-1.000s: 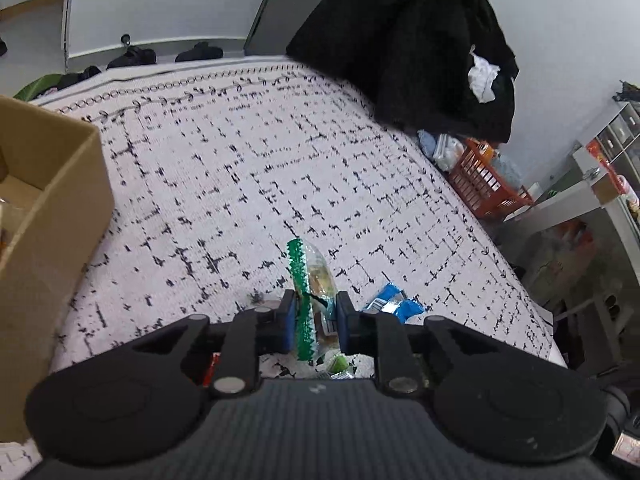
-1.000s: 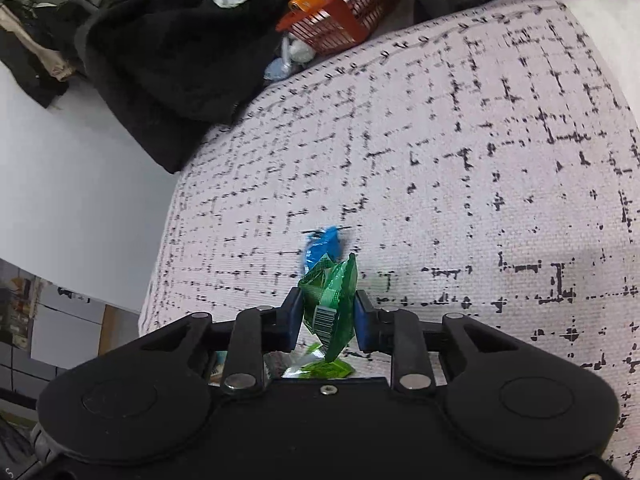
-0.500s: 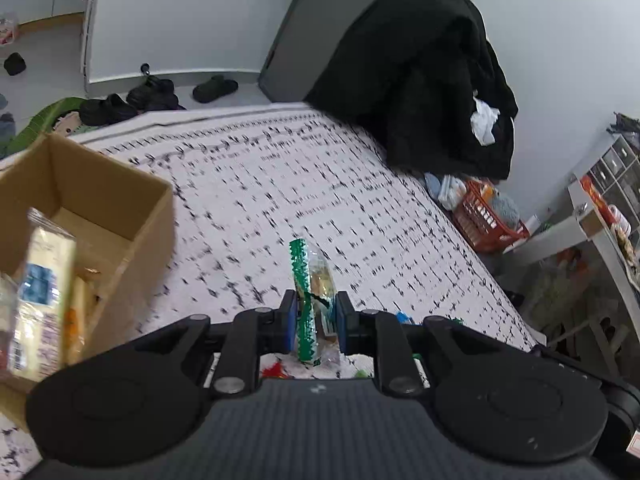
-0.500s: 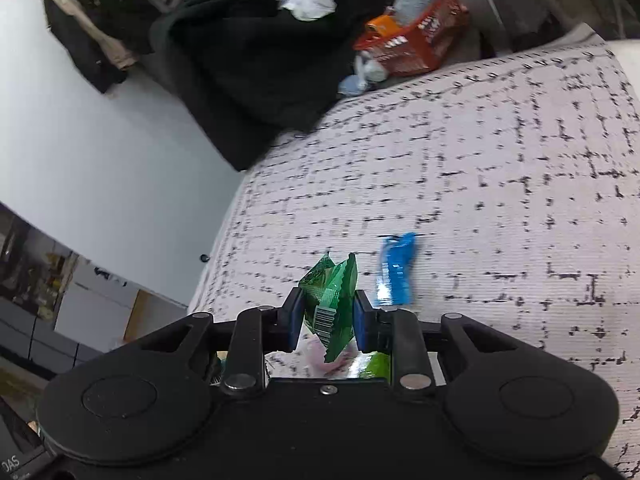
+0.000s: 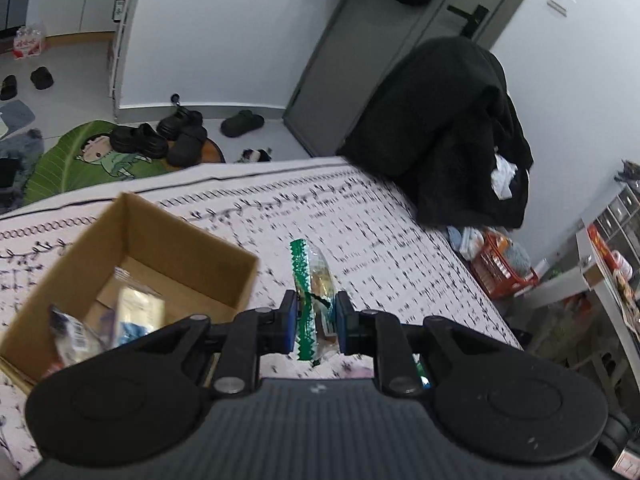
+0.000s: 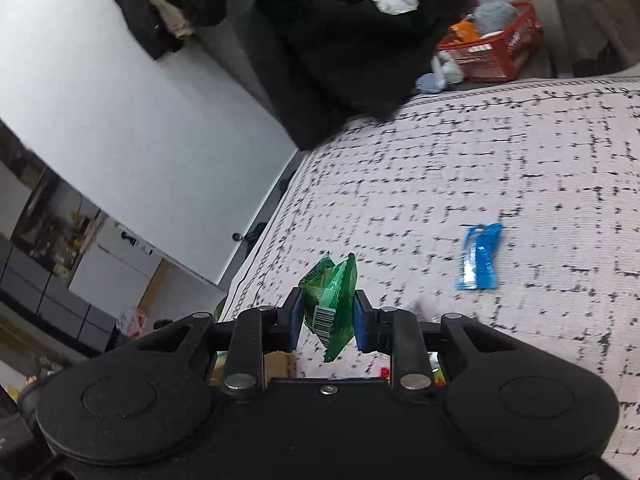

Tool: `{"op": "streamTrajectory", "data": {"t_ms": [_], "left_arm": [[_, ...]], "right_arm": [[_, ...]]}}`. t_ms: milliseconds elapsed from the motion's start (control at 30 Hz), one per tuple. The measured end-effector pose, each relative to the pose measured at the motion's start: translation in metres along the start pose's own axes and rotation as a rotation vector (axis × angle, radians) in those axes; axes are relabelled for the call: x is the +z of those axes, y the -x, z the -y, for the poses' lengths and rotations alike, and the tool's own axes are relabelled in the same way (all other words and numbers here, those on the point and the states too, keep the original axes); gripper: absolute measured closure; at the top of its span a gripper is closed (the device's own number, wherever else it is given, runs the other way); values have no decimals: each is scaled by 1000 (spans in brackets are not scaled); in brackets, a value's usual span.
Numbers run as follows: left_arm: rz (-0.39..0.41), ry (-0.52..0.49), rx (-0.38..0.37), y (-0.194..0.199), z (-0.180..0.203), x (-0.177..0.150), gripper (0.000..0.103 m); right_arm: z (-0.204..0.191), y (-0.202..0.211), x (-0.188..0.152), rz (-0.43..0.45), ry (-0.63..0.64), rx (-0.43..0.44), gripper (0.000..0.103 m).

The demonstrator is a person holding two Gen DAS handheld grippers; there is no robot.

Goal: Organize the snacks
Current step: 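Carry both snacks over the cardboard box and open both tools to release them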

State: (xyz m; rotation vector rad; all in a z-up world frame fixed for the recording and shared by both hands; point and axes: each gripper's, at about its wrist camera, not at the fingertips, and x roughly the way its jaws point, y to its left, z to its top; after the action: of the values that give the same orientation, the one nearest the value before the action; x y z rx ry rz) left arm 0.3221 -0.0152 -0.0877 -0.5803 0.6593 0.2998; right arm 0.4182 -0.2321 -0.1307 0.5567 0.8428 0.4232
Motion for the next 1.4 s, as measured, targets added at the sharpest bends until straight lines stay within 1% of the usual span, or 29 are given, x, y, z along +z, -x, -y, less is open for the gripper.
{"op": "streamTrajectory", "data": {"t_ms": [167, 367, 633, 733, 867, 900, 933, 1100, 1200, 1333, 1400], "left_arm": [[30, 22, 10, 13, -21, 15, 84], [40, 61, 30, 22, -54, 26, 84], [30, 123, 51, 22, -97, 37, 84], [18, 140, 49, 18, -108, 40, 84], [-7, 161, 45, 10, -123, 42, 84], [-14, 168, 48, 8, -126, 42, 83], [-19, 169, 53, 6, -128, 43, 80], [-45, 173, 59, 1, -139, 50, 77], [-48, 168, 75, 0, -141, 54, 73], [-53, 159, 78, 1, -141, 57, 68], [-53, 151, 81, 2, -140, 58, 65]], "right_arm": [[-26, 0, -9, 2, 50, 15, 78], [-56, -4, -24, -9, 119, 22, 78], [-96, -17, -46, -30, 203, 29, 78], [-110, -24, -54, -45, 253, 37, 78], [-120, -33, -61, -61, 283, 24, 78], [-122, -36, -62, -67, 289, 19, 78], [-124, -38, -64, -70, 294, 15, 78], [-128, -49, -65, -86, 296, 0, 78], [-131, -57, -66, -99, 303, 3, 78], [-134, -64, -67, -109, 306, 15, 77], [-135, -66, -69, -127, 310, 31, 73]]}}
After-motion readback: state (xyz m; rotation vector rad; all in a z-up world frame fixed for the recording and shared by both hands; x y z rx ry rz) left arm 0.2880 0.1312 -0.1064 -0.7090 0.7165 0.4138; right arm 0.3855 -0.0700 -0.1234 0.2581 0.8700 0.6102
